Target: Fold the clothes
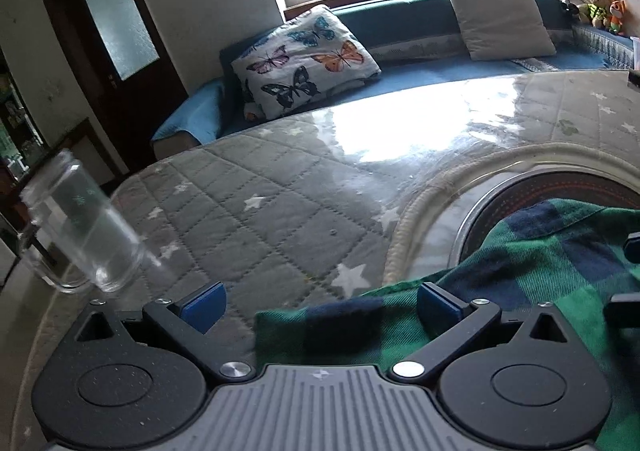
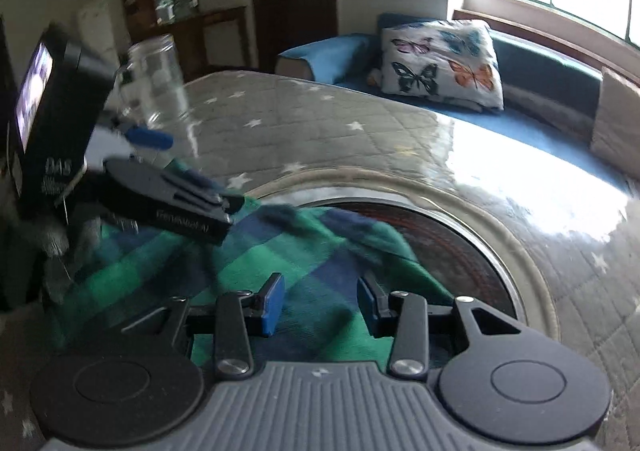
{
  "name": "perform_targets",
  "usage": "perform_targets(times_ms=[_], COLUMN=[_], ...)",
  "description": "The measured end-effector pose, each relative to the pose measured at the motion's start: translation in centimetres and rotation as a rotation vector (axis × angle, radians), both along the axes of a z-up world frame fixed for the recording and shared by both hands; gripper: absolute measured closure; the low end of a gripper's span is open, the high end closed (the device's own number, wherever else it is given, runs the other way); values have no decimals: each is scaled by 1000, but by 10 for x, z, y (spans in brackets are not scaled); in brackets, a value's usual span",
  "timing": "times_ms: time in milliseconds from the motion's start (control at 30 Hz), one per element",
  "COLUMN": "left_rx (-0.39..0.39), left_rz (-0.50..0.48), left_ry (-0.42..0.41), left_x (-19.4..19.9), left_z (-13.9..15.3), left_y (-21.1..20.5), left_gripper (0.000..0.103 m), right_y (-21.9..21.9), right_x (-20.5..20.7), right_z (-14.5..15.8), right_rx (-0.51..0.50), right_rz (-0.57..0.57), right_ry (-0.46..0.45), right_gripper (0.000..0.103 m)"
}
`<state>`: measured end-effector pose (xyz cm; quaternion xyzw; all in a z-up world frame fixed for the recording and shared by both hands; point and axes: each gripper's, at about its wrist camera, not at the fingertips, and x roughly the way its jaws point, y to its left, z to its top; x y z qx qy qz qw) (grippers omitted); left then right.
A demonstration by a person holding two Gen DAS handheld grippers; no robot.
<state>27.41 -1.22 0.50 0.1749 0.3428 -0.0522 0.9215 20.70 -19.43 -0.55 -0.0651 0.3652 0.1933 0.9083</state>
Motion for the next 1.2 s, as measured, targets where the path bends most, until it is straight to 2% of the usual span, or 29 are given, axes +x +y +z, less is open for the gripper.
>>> perform_targets(times_ms=[67,133,267,433,600,700,767,800,867,967,1100,1200], left_rx=[3,5,-17,-57,-108,-154,-199,-219,-254,-293,-296,-310], left_rz=[6,12,41,75,98,99,85,76,58,37,19,1], left_ry=[-11,-22,-21,-8,11,29,45,55,75,97,106,119], left_x=[-8,-16,-41,-79,-108,-119,-125,-128,-131,-135,-149,-165], left_z=[3,6,9,5,-1,0,1,1,1,0,0,0], left_y=[6,13,37,63,79,85,87,87,85,82,76,76], left_gripper=[0,0,0,0,2,13,31,36,56,79,88,90], right_y=[10,18,39,63,76,76,68,61,47,24,0,-14], right_x=[-10,-19,-47,-69,-83,-93,-99,-101,-106,-114,-124,-133], right_z=[-1,-3,-9,-12,-15,-15,-14,-14,-13,-15,-17,-19], right_rx=[-25,-41,-90,-99,-79,-62,-47,-38,-24,-9,18,26], right_rz=[29,55,119,176,229,252,245,232,200,155,114,96], right_ry=[-11,-19,-62,-90,-77,-69,-63,-58,-49,-28,-1,2], right_gripper=[62,55,55,53,49,49,49,49,49,48,48,48])
